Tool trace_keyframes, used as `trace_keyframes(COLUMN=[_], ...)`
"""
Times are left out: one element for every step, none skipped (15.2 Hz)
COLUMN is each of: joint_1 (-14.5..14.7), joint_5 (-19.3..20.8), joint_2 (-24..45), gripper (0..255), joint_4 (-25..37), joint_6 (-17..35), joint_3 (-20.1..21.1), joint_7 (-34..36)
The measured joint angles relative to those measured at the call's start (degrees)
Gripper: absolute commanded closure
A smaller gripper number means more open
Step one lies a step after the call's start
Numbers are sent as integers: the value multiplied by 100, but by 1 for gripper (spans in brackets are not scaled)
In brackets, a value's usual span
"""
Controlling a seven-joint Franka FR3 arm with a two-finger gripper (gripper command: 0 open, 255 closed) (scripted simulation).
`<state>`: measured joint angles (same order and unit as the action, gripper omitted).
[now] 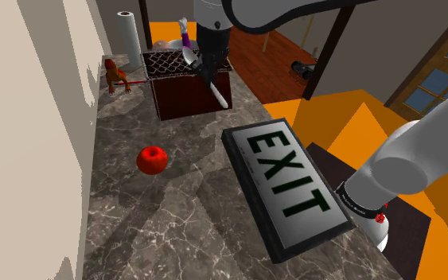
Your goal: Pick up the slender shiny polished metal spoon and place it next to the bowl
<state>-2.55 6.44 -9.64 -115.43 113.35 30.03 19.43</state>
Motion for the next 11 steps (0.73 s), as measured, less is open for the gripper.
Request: trace_keyframes(joint_1=[-49,-113,-193,-257,-309,-354,-410,-480,-546,-588,-645], joint_5=[24,64,94,116,174,187,240,244,270,324,359], joint_2=[45,111,180,234,352,407,508,572,653,786,904], gripper=[255,255,255,255,255,255,255,255,255,255,255], joint_4=[68,133,160,196,314,378,469,509,561,706,843], joint_6=[0,98,154,200,301,357,442,380,321,333,306], joint_3=[-54,-122,-214,-287,-328,-374,-423,-500,-570,-607,-663], joint_7=[-97,-214,-352,-471,-544,-638,-717,-839,-957,-1019,-1122])
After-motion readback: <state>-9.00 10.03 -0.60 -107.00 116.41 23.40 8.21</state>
